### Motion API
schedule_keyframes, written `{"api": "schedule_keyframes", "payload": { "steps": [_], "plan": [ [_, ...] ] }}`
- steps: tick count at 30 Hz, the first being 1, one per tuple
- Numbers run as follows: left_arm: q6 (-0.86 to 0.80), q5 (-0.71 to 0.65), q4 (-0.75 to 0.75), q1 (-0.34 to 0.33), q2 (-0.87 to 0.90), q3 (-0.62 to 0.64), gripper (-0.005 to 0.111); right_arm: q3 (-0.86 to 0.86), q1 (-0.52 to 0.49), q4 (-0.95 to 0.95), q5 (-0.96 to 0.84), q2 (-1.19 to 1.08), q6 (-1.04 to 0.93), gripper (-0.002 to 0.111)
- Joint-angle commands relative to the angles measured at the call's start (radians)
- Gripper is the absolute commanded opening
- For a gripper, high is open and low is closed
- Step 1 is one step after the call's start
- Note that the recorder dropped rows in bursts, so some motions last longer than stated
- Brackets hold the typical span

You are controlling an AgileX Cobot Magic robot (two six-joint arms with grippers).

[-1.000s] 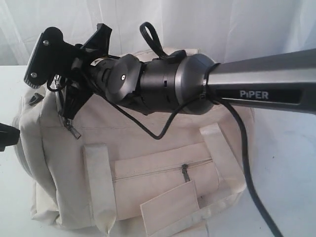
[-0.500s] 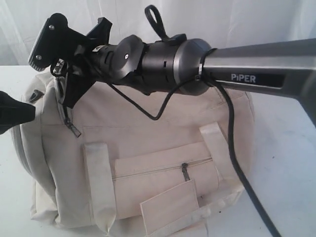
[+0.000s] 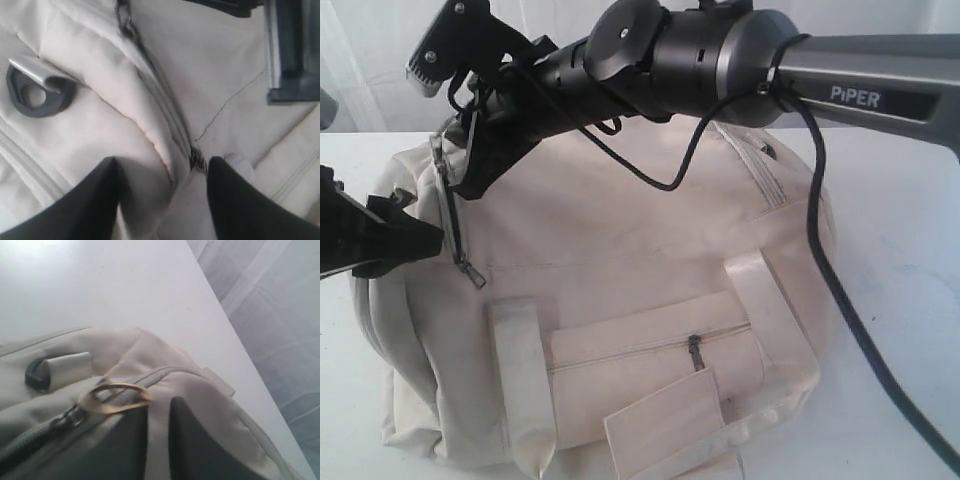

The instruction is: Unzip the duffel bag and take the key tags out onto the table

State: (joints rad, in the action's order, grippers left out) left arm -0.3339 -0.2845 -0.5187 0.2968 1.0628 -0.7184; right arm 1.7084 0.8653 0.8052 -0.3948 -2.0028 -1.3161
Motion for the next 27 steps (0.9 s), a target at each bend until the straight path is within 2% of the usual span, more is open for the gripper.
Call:
{"api": "schedule_keyframes", "payload": {
  "steps": [1,3,4,10,18,23,27],
  "plan": [
    [-0.006,-0.005,-0.02,0.008,0.038,-0.007,0.023,0.035,-0.011,0.006,-0.029,0.017,0.037,0.0],
    [-0.006,-0.028,-0.02,0.008,0.045,-0.007,0.002,0.04,-0.011,0.006,-0.025,0.017,0.044,0.0],
    [-0.011,-0.036,-0.02,0.008,0.047,-0.007,0.0,0.04,-0.011,0.006,-0.023,0.017,0.044,0.0],
    [-0.011,-0.086,-0.013,0.008,0.043,-0.03,0.0,0.04,-0.026,-0.001,-0.061,0.017,0.133,0.0],
    [-0.011,-0.157,-0.032,0.008,0.043,-0.03,0.0,0.042,-0.109,-0.08,-0.285,0.074,0.494,0.0],
    [-0.011,-0.201,-0.05,0.008,0.043,-0.026,0.0,0.07,-0.128,-0.08,-0.532,0.097,0.45,0.0],
    [-0.011,-0.181,-0.081,0.008,0.043,0.0,0.0,0.075,-0.114,-0.074,-0.585,0.097,0.421,0.0]
  ]
}}
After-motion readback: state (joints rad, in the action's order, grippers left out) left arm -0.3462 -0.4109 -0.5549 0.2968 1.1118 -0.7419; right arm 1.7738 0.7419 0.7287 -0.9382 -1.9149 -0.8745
